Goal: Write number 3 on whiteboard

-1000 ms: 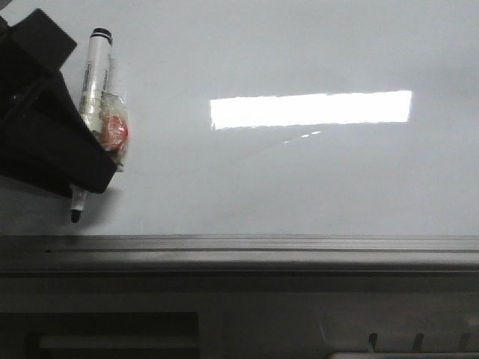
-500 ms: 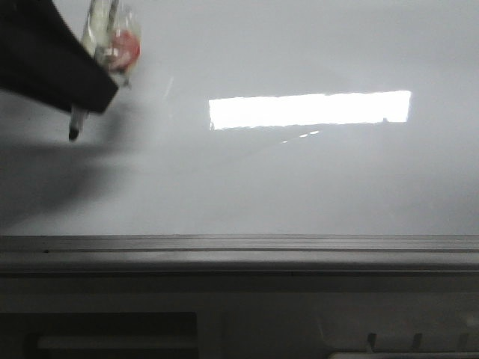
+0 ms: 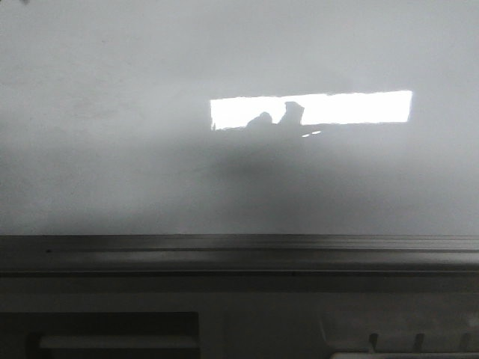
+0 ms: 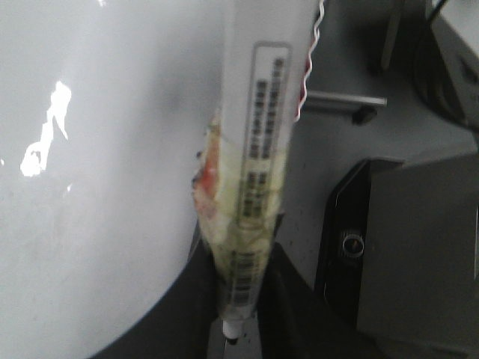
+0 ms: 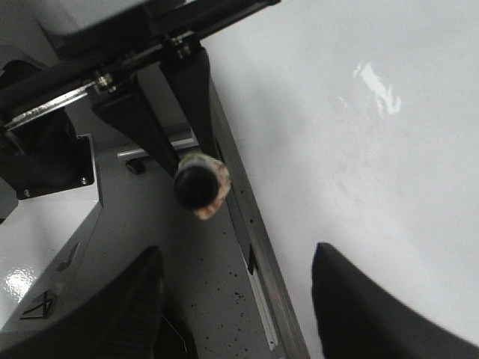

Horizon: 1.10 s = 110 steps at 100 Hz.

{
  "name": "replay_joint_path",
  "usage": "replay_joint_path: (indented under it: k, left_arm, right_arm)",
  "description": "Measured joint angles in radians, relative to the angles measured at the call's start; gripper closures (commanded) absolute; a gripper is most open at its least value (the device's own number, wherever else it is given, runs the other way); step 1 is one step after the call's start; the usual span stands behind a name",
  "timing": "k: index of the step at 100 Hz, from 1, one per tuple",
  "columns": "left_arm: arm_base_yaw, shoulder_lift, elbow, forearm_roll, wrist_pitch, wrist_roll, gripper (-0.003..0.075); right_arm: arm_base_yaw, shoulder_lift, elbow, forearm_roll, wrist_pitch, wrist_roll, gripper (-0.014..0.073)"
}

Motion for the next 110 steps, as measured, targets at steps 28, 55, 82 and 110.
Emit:
replay_joint_path:
  k: [28, 55, 82, 110]
  left_arm:
    - [0.000, -0.016, 0.000, 0.067, 0.031, 0.061, 0.0741]
    - [0.000, -0.025, 0.000, 0.017, 0.022, 0.145, 0.0741]
    - [-0.002, -0.039, 0.000, -0.024, 0.007, 0.167, 0.0741]
    - [-0.002, -0.059, 0.000, -0.080, -0.003, 0.229, 0.0741]
  right_arm:
    - [0.022, 0.080, -0.045, 0.009, -0.014, -0.007, 0.0205]
    - [0.078, 0.094, -0.049, 0.055, -0.035, -0.040, 0.0205]
    - [0.086, 0.102, -0.049, 0.097, -0.037, -0.058, 0.0205]
    - [0.092, 0.143, -0.049, 0.158, -0.045, -0.063, 0.0208]
